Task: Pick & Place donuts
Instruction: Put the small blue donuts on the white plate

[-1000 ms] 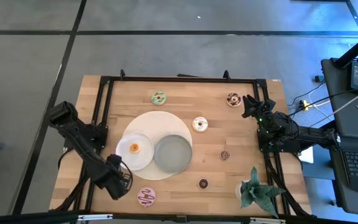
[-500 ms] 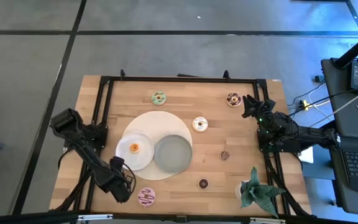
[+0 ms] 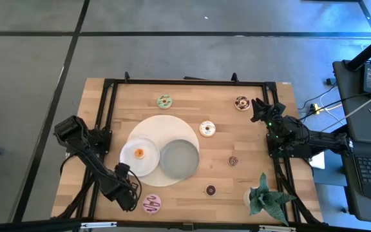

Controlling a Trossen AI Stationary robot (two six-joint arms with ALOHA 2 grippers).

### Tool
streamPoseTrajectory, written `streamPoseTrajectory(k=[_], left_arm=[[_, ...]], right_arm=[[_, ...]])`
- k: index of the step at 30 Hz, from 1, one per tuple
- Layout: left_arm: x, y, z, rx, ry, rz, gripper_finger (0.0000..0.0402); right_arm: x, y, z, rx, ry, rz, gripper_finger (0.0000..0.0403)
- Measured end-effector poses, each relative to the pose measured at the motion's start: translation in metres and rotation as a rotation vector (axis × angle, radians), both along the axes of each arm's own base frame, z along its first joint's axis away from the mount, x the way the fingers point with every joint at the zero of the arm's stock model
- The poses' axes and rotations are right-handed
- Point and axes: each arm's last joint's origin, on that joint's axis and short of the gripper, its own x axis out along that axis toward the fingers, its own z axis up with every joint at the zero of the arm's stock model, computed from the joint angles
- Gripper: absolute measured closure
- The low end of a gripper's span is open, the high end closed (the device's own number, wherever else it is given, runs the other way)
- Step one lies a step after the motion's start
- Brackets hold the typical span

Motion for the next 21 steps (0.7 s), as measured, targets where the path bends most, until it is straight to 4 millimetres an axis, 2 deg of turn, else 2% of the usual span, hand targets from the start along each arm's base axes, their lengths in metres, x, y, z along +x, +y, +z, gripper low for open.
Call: streamPoseTrajectory(k=[12, 21], left_arm=[[0.0015, -0.0018, -0.0002, -0.015, -0.021, 0.028, 0.0271], [0.0022, -0.0031, 0.0034, -0.039, -0.021, 0.04, 0.0316]], right_arm=[[0.0, 0.0, 0.0, -0.002, 0.003, 0.0, 0.0225], [0.0, 0.0, 0.0, -0.002, 0.003, 0.0, 0.0225]])
